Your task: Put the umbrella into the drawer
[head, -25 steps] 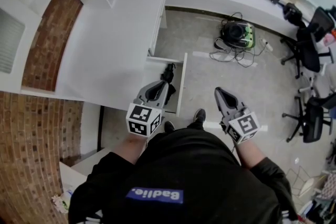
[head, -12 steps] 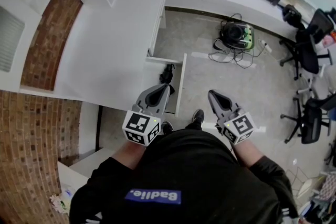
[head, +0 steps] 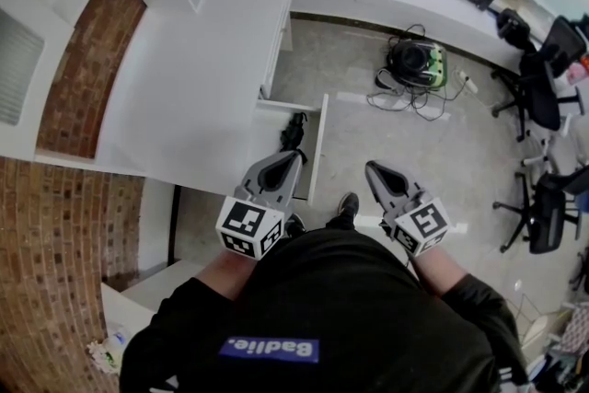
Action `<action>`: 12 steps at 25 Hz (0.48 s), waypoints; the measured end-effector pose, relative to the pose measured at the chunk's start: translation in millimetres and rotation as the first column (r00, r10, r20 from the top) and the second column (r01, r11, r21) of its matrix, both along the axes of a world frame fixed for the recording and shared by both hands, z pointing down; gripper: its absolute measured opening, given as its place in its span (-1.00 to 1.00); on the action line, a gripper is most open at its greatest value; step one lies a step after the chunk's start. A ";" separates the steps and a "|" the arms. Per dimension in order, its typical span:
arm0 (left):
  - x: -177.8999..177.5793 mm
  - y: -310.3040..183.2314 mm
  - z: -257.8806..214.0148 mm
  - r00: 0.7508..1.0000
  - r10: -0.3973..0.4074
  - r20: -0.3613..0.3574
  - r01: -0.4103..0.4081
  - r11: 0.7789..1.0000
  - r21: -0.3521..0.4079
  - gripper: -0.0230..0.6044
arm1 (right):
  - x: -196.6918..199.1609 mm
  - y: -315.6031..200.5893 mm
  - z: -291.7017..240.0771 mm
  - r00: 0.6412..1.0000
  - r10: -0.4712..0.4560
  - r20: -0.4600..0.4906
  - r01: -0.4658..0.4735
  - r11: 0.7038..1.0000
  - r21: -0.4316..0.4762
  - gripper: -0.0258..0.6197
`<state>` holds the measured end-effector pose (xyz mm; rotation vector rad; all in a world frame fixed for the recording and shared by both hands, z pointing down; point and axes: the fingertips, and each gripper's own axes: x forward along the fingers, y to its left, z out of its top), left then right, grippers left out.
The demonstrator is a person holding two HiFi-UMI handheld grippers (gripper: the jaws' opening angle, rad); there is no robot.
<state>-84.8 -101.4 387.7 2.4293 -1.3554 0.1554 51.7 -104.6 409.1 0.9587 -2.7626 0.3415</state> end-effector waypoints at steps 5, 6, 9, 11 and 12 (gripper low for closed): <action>4.8 -0.6 -1.5 1.000 -0.001 -0.005 0.001 1.000 0.001 -0.92 | 0.6 -0.4 -2.4 1.000 0.005 0.009 -0.005 1.000 -0.006 -0.83; 6.5 -0.7 -2.0 1.000 0.002 -0.006 -0.002 1.000 0.002 -0.92 | 0.5 -0.4 -3.1 1.000 0.002 0.010 -0.002 1.000 -0.001 -0.83; 8.4 -0.2 -1.5 1.000 0.004 -0.004 -0.004 1.000 0.001 -0.92 | -1.2 1.3 -3.6 1.000 -0.009 0.007 0.009 1.000 0.004 -0.83; 9.1 0.3 -2.1 1.000 0.002 -0.004 -0.002 1.000 0.002 -0.92 | -1.9 2.3 -4.8 1.000 -0.010 0.009 0.010 1.000 0.003 -0.83; 9.7 0.6 -2.7 1.000 0.003 -0.004 -0.003 1.000 0.003 -0.92 | -2.1 2.6 -5.5 1.000 -0.010 0.011 0.010 1.000 0.004 -0.83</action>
